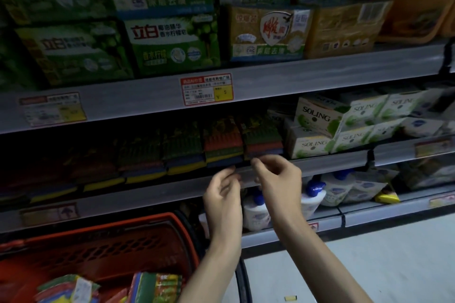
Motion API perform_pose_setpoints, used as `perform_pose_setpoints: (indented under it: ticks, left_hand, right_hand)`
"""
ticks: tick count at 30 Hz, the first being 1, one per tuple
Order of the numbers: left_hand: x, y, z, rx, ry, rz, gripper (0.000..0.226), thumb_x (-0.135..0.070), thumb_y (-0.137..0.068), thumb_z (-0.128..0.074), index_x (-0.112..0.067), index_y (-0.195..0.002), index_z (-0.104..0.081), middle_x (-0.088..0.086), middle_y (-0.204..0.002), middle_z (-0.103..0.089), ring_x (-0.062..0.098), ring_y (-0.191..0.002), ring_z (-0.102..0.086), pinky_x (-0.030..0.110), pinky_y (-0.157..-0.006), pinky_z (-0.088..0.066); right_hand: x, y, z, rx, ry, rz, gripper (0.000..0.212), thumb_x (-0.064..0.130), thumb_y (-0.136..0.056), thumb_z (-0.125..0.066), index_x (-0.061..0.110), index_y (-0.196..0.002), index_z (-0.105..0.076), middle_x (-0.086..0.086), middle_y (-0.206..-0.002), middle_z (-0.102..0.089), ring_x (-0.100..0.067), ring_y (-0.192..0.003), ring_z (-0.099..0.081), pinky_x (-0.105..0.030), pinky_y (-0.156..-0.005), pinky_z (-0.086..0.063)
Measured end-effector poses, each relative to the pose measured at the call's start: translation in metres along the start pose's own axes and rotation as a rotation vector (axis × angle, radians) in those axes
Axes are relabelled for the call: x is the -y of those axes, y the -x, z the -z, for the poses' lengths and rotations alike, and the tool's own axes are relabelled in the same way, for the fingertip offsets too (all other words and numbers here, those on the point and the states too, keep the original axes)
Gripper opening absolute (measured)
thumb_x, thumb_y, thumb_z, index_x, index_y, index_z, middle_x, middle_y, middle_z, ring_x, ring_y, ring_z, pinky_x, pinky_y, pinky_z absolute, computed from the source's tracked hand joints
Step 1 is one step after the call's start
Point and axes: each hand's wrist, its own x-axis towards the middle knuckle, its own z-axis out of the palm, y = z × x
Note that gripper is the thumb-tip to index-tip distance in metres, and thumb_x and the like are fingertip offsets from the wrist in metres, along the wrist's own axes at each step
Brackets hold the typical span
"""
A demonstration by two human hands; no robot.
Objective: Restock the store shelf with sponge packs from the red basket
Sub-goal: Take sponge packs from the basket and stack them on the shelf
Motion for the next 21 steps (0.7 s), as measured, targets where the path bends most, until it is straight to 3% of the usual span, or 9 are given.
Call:
perform_pose_setpoints:
  ticks: [3, 7, 11, 14, 18, 21]
  left_hand:
    - [-0.001, -0.005, 0.01, -0.019, -0.021, -0.023, 0.022, -0.007, -0.1, -0.061, -0.025, -0.106, -0.072, -0.001, -0.101, -0.078, 0.008, -0.097, -0.073, 0.028, -0.087, -0.057]
    - [-0.005, -0.015, 0.016, -0.058, -0.009, -0.023, 0.016, -0.01, -0.099, -0.065, -0.025, -0.095, -0.071, 0.002, -0.095, -0.077, 0.012, -0.092, -0.074, 0.025, -0.08, -0.057]
    - [-0.009, -0.021, 0.019, -0.075, 0.058, 0.016, 0.012, -0.009, -0.099, -0.066, -0.019, -0.094, -0.072, 0.002, -0.09, -0.078, 0.006, -0.082, -0.075, 0.012, -0.066, -0.055]
    - [-0.011, -0.026, 0.019, -0.084, 0.102, 0.035, 0.013, -0.006, -0.099, -0.064, -0.015, -0.094, -0.071, 0.003, -0.087, -0.078, 0.012, -0.082, -0.075, 0.011, -0.063, -0.054]
    - [-0.013, -0.031, 0.019, -0.092, 0.137, 0.054, 0.017, -0.004, -0.099, -0.063, -0.016, -0.088, -0.07, -0.001, -0.077, -0.075, 0.003, -0.068, -0.071, 0.012, -0.063, -0.054]
    - [-0.012, -0.032, 0.02, -0.092, 0.14, 0.059, 0.017, -0.004, -0.099, -0.063, -0.015, -0.087, -0.07, -0.001, -0.076, -0.075, 0.006, -0.07, -0.071, 0.013, -0.064, -0.055]
  right_hand:
    - [0.002, 0.005, -0.009, 0.058, -0.057, -0.117, 0.013, 0.021, -0.092, -0.074, 0.016, -0.079, -0.077, 0.006, -0.054, -0.063, -0.008, -0.053, -0.055, -0.03, -0.058, -0.044]
    - [0.001, 0.008, -0.022, 0.041, -0.085, -0.264, 0.031, 0.018, -0.092, -0.071, 0.016, -0.061, -0.067, 0.009, -0.043, -0.051, -0.013, -0.05, -0.043, -0.029, -0.054, -0.034]
    - [0.004, 0.007, -0.036, 0.003, -0.244, -0.379, 0.031, 0.008, -0.093, -0.068, 0.008, -0.062, -0.063, 0.001, -0.048, -0.056, -0.012, -0.045, -0.046, -0.027, -0.049, -0.036]
    - [0.006, 0.003, -0.042, -0.033, -0.339, -0.414, 0.034, 0.008, -0.094, -0.069, 0.01, -0.061, -0.06, -0.004, -0.053, -0.055, -0.015, -0.048, -0.043, -0.029, -0.051, -0.033]
    - [0.006, 0.001, -0.048, -0.061, -0.39, -0.459, 0.032, 0.012, -0.092, -0.072, 0.012, -0.064, -0.057, -0.004, -0.055, -0.051, -0.014, -0.046, -0.041, -0.028, -0.048, -0.032]
    - [0.007, 0.001, -0.05, -0.059, -0.405, -0.483, 0.031, 0.011, -0.092, -0.073, 0.013, -0.065, -0.058, -0.003, -0.054, -0.05, -0.013, -0.044, -0.041, -0.028, -0.046, -0.033]
